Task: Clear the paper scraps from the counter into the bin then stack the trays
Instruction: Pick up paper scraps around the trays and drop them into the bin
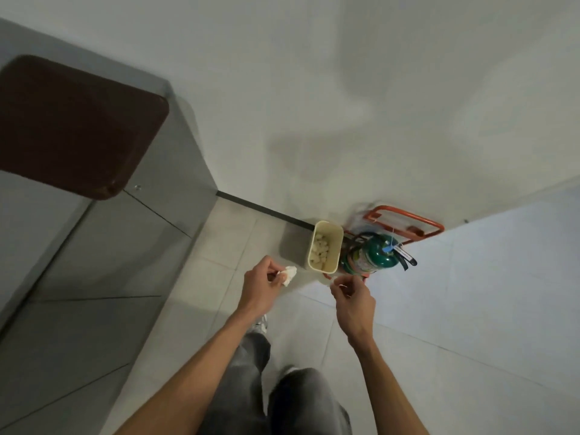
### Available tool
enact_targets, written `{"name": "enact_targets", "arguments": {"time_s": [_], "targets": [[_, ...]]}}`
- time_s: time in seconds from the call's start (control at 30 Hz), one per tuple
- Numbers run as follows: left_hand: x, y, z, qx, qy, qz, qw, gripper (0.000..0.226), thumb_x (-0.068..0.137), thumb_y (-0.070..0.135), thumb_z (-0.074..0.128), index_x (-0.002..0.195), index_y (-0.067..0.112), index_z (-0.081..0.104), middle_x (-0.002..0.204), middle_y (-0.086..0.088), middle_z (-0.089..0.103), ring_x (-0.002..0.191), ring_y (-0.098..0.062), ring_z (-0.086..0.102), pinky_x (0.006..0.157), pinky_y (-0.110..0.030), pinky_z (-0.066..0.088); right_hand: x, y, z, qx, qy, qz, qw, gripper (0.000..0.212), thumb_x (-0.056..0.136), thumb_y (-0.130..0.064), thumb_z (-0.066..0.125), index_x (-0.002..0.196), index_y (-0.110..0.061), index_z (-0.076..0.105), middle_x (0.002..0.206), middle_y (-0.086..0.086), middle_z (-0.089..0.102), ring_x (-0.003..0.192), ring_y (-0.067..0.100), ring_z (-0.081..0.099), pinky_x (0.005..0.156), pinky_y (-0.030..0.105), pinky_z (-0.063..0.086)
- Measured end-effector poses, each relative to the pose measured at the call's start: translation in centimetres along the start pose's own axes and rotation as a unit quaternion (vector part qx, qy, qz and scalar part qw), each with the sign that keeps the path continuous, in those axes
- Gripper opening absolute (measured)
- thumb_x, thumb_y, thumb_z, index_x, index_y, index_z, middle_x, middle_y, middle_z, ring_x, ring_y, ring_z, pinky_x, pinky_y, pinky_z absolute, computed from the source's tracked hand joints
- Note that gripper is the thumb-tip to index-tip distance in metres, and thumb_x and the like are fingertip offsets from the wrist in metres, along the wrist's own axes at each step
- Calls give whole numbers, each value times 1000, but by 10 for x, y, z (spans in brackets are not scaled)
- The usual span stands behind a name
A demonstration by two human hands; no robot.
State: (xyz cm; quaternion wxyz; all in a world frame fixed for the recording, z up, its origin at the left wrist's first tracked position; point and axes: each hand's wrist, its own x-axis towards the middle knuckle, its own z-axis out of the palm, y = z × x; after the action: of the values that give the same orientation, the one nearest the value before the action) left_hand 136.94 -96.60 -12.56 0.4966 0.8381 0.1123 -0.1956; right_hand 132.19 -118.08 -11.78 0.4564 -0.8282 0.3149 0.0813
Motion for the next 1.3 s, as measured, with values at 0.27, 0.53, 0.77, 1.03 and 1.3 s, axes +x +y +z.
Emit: {"name": "enact_targets", "arguments": {"time_s": [0.27,0.53,0.77,1.03,1.3], "targets": [[120,-39,110,14,14,-57,998,10,88,14,75,90,23,72,89,10,73,77,-2,69,76,-27,59,175,74,44,-89,-37,-6,995,10,99,-14,70,102,-22,74,96,-5,75,83,2,67,76,28,62],[235,-123,248,23,44,-90,995,17,83,11,71,81,27,71,75,11,72,70,-1,68,68,-15,54,338,190,119,-240,-147,-73,957,22,101,-5,62,113,-17,75,120,5,72,104,20,69,87,22,54],[300,-164,329,26,-39,-174,984,25,88,13,71,111,21,71,103,-5,75,98,-22,71,89,-18,48,422,226,150,-317,-220,-98,917,37,98,-4,56,133,-11,66,131,13,66,116,30,65,92,27,51],[292,-162,300,2,-65,-173,983,54,95,20,67,146,16,51,139,-12,63,124,-32,62,101,-31,48,414,197,153,-306,-249,-92,914,47,103,-22,53,150,-17,47,139,12,60,124,36,62,102,41,55],[136,-164,132,7,85,-140,986,45,102,25,58,147,22,50,141,-2,59,133,-26,52,115,-40,41,221,77,134,-232,-239,-249,910,39,109,-29,52,148,-23,50,148,8,59,125,31,62,104,40,50]]}}
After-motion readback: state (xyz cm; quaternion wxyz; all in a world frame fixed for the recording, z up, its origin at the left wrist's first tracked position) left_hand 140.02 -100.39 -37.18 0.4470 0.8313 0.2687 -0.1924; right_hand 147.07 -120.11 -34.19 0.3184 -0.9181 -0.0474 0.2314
